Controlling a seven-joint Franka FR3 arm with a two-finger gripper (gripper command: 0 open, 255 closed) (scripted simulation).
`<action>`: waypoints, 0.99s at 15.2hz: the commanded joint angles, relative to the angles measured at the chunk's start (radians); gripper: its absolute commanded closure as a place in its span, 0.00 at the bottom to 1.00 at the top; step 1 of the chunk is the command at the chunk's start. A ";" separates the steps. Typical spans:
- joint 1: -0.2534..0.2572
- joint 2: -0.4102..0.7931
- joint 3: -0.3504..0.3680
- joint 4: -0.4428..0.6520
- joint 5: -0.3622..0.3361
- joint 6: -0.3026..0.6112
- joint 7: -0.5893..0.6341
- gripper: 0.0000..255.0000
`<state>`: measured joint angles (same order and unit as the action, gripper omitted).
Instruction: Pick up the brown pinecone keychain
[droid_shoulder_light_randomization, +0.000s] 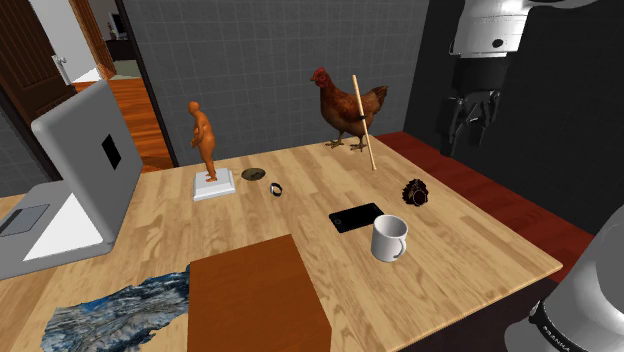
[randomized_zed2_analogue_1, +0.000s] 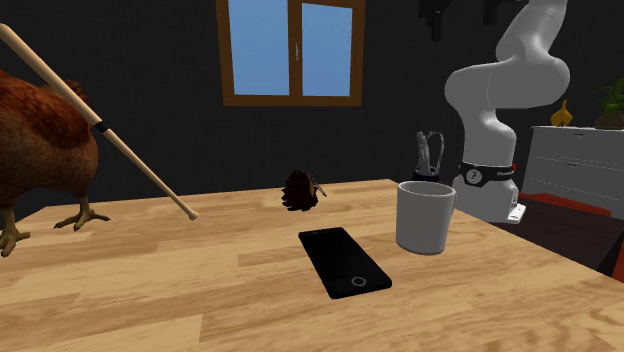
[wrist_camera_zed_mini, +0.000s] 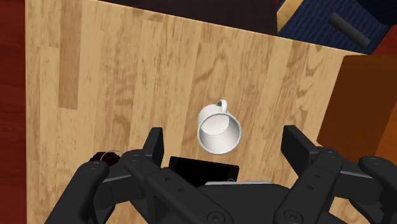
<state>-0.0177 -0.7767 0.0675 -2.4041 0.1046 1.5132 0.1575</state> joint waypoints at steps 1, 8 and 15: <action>0.000 0.000 0.000 0.000 0.000 0.000 0.000 0.00; -0.080 0.095 -0.054 -0.107 -0.029 0.258 0.016 0.00; -0.154 0.248 -0.114 -0.160 -0.043 0.521 0.028 0.00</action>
<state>-0.1620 -0.5539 -0.0394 -2.5605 0.0617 1.9944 0.1818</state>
